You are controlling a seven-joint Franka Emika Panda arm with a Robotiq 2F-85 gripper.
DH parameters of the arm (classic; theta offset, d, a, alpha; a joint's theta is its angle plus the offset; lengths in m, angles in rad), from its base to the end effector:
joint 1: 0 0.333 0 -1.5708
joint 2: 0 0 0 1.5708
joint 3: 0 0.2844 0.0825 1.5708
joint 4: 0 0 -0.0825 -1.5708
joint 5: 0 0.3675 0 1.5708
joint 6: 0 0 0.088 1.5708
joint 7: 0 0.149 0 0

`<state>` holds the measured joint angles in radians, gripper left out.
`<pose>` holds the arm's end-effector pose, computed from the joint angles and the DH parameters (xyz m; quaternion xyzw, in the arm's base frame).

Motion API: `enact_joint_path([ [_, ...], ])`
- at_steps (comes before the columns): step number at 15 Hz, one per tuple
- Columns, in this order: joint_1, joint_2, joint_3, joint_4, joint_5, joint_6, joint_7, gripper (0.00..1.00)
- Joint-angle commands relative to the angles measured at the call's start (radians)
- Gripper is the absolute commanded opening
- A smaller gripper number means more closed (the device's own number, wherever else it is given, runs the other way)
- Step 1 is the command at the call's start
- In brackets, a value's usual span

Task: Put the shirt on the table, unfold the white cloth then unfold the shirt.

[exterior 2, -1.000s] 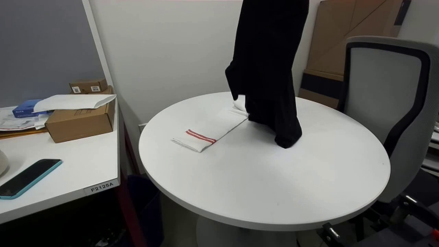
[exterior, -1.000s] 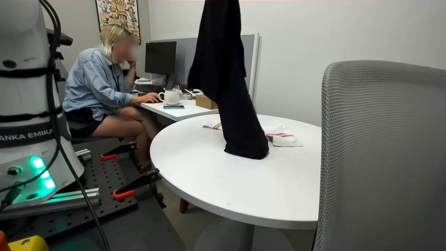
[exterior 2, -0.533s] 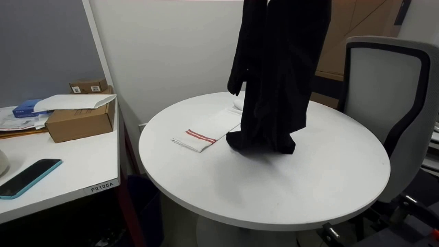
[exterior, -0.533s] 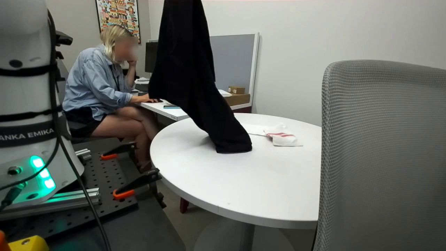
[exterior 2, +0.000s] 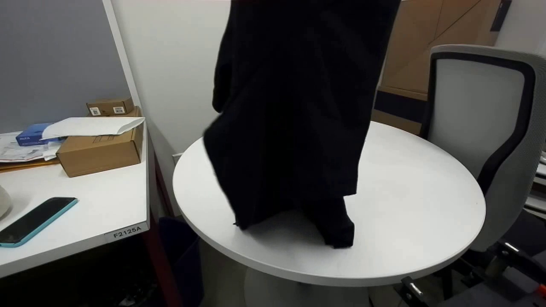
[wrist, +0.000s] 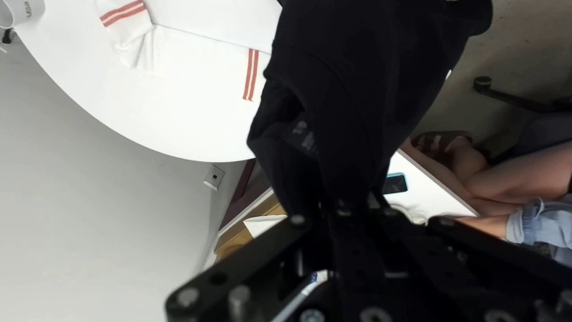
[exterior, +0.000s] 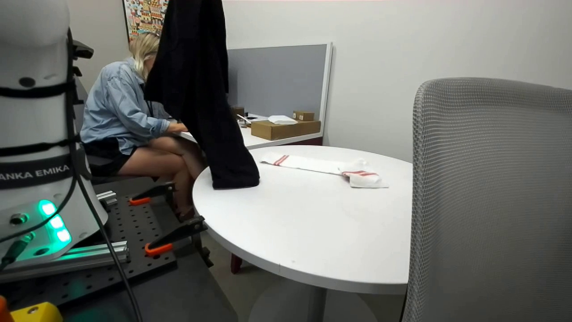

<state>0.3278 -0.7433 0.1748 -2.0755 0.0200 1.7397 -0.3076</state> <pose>0.2943 0.1907 0.6581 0.9037 0.3764 0.2012 0.0329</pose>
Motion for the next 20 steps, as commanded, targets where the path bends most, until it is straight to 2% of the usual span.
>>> enact_joint_path([
  [1,-0.042,0.14,-0.036,0.136,0.013,-0.035,0.024,0.01],
  [6,-0.128,0.347,-0.149,0.306,0.011,-0.102,-0.009,0.01],
  [11,-0.26,0.589,-0.254,0.487,-0.001,-0.165,-0.008,0.01],
  [15,-0.345,0.763,-0.286,0.578,-0.023,-0.165,0.012,0.01],
  [20,-0.417,0.947,-0.291,0.676,-0.053,-0.165,0.031,0.01],
])
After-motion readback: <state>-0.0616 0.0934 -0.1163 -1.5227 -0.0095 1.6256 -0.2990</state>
